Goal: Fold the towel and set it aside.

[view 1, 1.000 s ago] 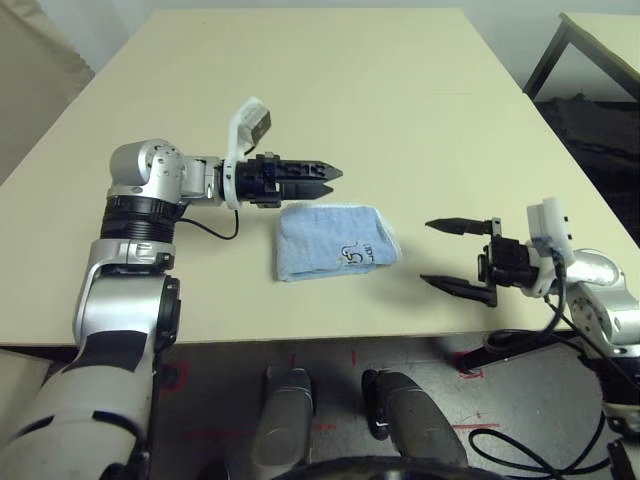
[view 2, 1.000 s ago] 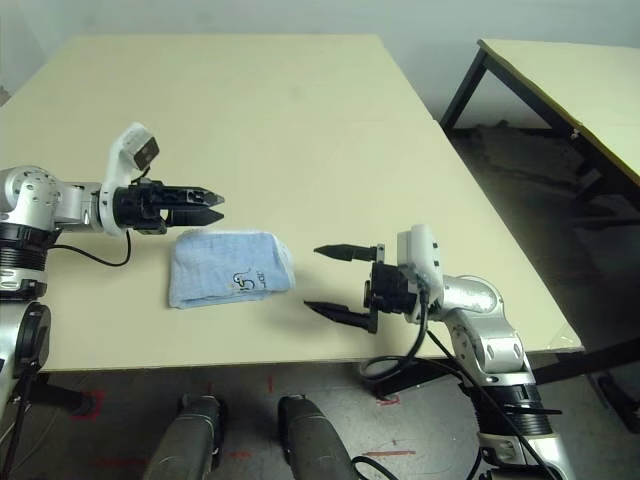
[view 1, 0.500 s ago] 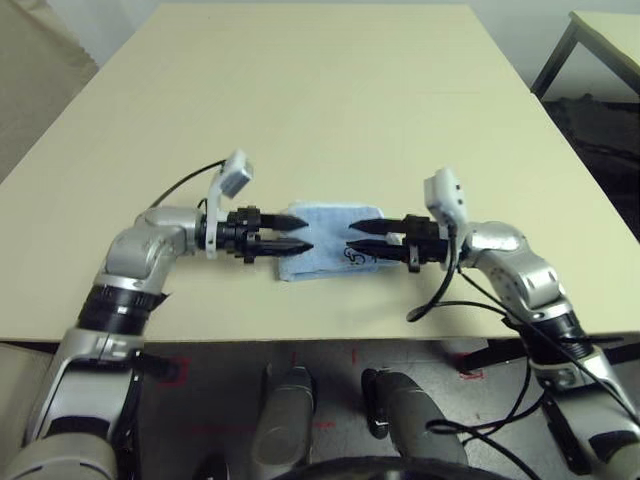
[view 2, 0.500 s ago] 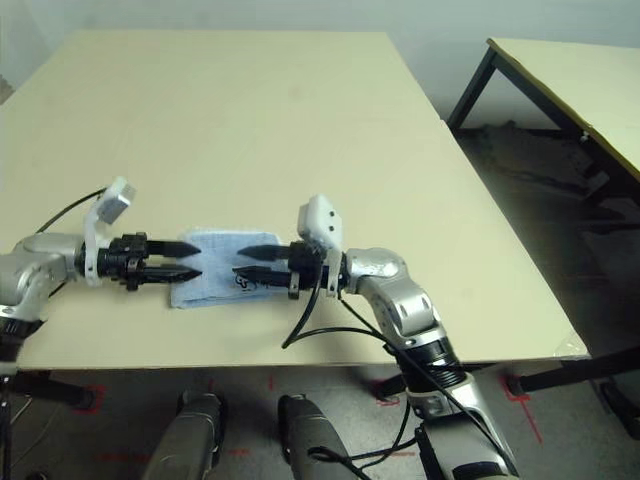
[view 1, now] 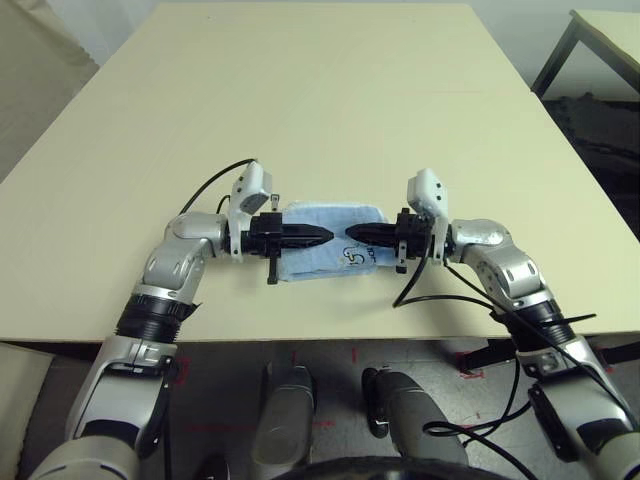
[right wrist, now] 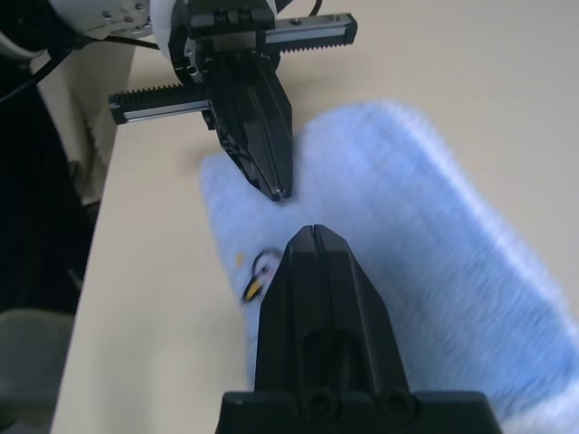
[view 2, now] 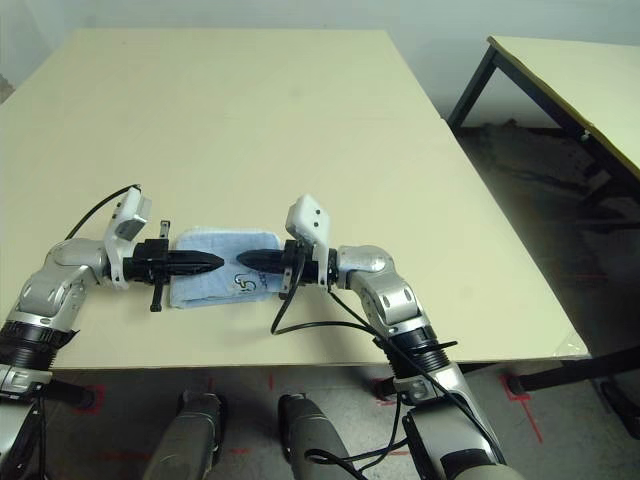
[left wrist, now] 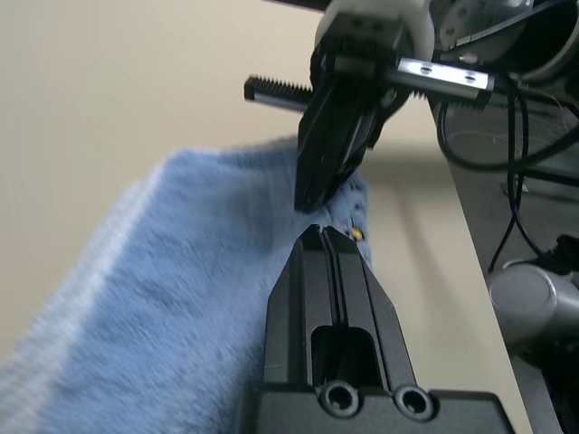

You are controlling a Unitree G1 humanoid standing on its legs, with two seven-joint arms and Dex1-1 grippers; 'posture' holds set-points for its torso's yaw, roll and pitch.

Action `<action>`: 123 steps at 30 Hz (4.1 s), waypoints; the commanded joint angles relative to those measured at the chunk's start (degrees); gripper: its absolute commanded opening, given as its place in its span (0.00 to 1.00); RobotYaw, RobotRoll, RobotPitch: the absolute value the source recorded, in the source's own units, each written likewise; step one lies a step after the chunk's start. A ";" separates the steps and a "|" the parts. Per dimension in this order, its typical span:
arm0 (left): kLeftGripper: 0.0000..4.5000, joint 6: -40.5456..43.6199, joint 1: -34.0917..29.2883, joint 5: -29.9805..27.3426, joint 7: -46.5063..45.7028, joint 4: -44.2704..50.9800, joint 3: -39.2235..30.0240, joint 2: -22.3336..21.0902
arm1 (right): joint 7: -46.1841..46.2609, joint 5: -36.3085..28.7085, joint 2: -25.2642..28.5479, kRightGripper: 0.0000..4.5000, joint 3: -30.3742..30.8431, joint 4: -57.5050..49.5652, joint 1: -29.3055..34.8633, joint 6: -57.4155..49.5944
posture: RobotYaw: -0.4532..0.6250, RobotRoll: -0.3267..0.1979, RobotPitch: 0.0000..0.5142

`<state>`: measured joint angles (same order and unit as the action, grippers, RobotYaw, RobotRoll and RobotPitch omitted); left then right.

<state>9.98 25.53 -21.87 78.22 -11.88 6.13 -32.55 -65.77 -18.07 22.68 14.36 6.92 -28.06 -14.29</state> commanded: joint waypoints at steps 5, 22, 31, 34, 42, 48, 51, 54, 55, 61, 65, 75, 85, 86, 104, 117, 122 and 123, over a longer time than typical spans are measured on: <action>0.01 -2.44 -1.86 1.32 1.79 -5.01 -2.02 -4.92 | -3.20 0.48 4.37 0.00 -0.22 -0.43 4.16 -0.36 | 0.44 0.62 0.31; 0.01 7.28 5.41 -6.45 -0.73 -4.14 -7.82 -4.59 | -2.77 -3.96 1.82 0.00 -6.18 4.30 -6.31 -1.64 | 0.45 0.62 0.31; 0.01 1.00 9.74 2.42 -2.53 -13.08 -1.07 1.72 | -0.11 2.72 -8.05 0.00 -2.05 18.06 -10.61 5.87 | 0.45 0.62 0.34; 0.01 -1.17 10.71 3.77 -2.36 -16.90 -0.58 2.86 | 1.42 5.22 -9.72 0.00 -1.75 23.51 -12.15 8.90 | 0.44 0.62 0.35; 0.01 -5.55 11.38 7.49 -3.13 -23.47 -1.00 1.82 | 2.08 8.58 -7.75 0.00 -3.03 30.43 -12.50 12.50 | 0.44 0.62 0.35; 0.01 -7.38 10.20 7.26 -2.07 -26.70 -3.52 -2.27 | 0.77 7.47 -2.43 0.00 -5.59 28.82 -10.94 11.75 | 0.44 0.62 0.35; 0.01 -7.79 9.50 6.95 -1.48 -27.23 -4.66 -4.23 | 0.24 6.69 -0.73 0.00 -6.98 28.04 -10.89 11.22 | 0.44 0.62 0.34; 0.01 -7.32 8.30 5.79 -0.13 -26.58 -6.51 -6.98 | -0.93 4.94 1.64 0.00 -8.87 24.76 -10.17 8.68 | 0.45 0.62 0.34; 0.01 -6.95 7.73 5.28 0.87 -25.81 -7.05 -7.94 | -1.21 4.13 2.56 0.00 -9.52 23.14 -9.63 6.95 | 0.45 0.62 0.34; 0.08 -4.93 3.90 0.91 7.32 -17.71 -9.98 -12.83 | 0.93 0.56 9.32 0.29 -11.96 12.39 -4.44 -12.24 | 0.45 0.62 0.34; 0.33 -3.09 2.20 -1.61 9.78 -13.71 -11.96 -15.74 | 1.19 -3.05 15.05 0.60 -12.30 6.24 -2.17 -30.56 | 0.46 0.62 0.34; 1.00 -3.62 -0.32 -2.66 10.79 -9.29 -13.12 -17.69 | 2.62 -13.98 20.10 1.00 -15.18 5.81 -6.69 -64.04 | 0.46 0.62 0.34; 1.00 1.30 -0.55 -8.11 12.33 -6.77 -16.78 -18.93 | 11.47 -21.13 10.81 1.00 -21.13 24.66 -17.35 -78.21 | 0.47 0.62 0.32; 1.00 0.98 -0.92 -7.87 12.48 -6.75 -16.81 -19.19 | 12.49 -21.30 9.76 1.00 -21.54 26.72 -18.23 -78.21 | 0.48 0.62 0.32; 1.00 0.90 -2.37 -7.91 11.06 -4.82 -17.95 -20.57 | 19.33 -18.88 -4.40 1.00 -21.88 33.61 -22.46 -73.89 | 0.51 0.62 0.31; 1.00 0.59 -1.49 -7.88 10.63 -4.73 -17.37 -19.49 | 22.41 -15.91 -7.56 0.93 -17.97 30.56 -19.28 -66.49 | 0.50 0.62 0.31; 1.00 0.63 -1.70 -7.94 10.62 -4.59 -17.50 -19.33 | 23.96 -15.89 -8.64 0.54 -18.97 30.34 -18.91 -64.99 | 0.50 0.62 0.31; 1.00 0.65 -1.70 -7.96 10.61 -4.57 -17.50 -19.30 | 24.03 -15.95 -8.86 0.46 -19.17 30.45 -18.95 -64.72 | 0.50 0.62 0.31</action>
<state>10.96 24.17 -29.69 88.72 -17.75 -11.29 -51.94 -43.30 -35.35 14.14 -4.60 36.38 -48.19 -79.51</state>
